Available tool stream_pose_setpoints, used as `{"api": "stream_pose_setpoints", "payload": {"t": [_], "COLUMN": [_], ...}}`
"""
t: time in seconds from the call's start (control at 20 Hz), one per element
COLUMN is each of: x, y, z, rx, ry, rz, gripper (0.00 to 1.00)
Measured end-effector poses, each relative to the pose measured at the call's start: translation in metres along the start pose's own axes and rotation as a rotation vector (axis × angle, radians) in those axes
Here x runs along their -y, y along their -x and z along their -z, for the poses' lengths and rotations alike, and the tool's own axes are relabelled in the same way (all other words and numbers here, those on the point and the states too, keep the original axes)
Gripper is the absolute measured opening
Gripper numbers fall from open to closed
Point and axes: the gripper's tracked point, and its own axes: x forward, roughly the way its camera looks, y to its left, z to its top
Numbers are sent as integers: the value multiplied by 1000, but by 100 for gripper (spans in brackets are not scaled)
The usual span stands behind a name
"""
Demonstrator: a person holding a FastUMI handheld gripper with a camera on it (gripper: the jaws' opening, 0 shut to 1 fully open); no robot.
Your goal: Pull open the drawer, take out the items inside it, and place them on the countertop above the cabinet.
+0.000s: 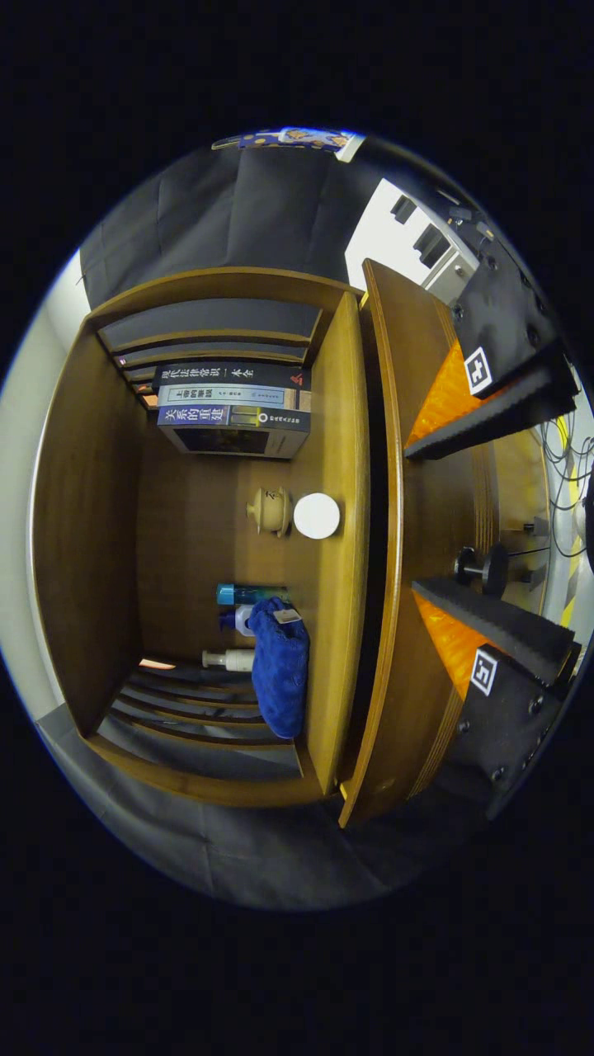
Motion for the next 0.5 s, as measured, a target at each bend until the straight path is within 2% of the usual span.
{"api": "stream_pose_setpoints", "payload": {"t": [0.5], "x": [2], "y": [-27], "z": [-5], "rx": [-3], "ry": [-11], "rz": [-5], "gripper": [96]}}
